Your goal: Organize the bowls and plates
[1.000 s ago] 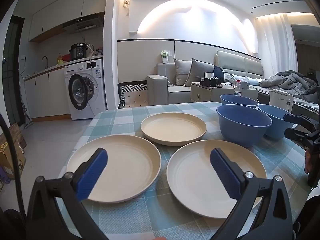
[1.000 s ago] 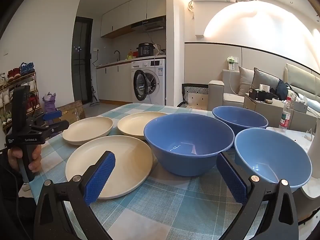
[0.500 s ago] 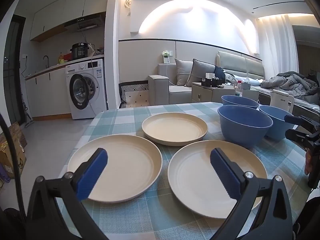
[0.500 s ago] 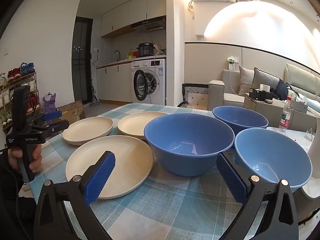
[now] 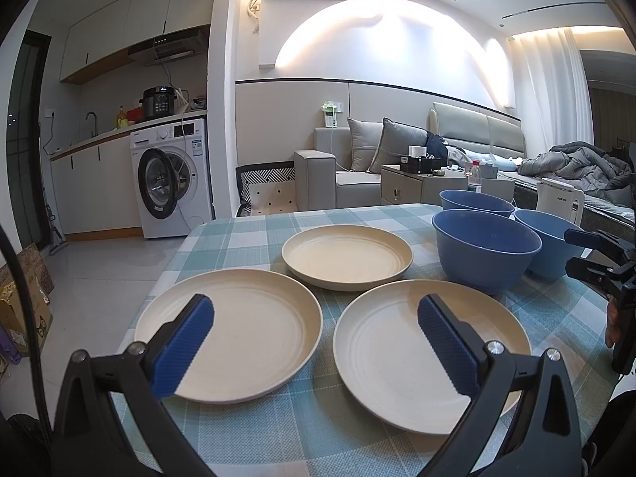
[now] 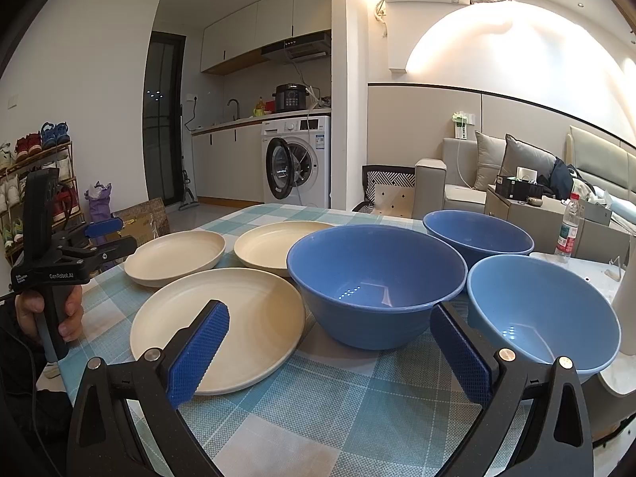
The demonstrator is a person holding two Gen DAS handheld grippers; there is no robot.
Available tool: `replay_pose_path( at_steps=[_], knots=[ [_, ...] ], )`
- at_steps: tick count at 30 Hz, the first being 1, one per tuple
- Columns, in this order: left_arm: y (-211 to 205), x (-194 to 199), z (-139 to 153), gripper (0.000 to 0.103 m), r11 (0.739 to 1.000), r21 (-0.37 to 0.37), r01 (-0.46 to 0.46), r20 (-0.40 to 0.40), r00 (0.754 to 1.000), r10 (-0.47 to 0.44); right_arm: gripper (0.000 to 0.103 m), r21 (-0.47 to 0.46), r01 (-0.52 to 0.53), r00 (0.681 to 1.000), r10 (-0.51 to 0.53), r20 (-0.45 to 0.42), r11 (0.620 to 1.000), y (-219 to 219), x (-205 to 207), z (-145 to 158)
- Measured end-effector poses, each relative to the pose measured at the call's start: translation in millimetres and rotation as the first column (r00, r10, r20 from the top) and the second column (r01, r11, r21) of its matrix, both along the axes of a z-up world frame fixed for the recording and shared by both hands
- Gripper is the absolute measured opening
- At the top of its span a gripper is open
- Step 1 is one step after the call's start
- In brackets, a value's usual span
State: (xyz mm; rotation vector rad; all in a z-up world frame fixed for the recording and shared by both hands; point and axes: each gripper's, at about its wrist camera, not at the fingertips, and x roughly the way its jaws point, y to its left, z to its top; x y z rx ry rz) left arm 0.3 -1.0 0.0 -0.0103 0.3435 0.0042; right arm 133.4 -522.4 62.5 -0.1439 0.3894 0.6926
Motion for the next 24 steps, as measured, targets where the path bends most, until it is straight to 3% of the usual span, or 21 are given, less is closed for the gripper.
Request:
replay_pose_path(
  at_steps=[24],
  knots=[
    [1.9, -2.2, 1.2, 0.103, 1.0, 0.0, -0.002, -0.002, 1.0, 0.002, 0.103, -0.005, -0.001, 1.0, 0.001, -0.001, 1.0, 0.1, -1.1, -1.8]
  ],
)
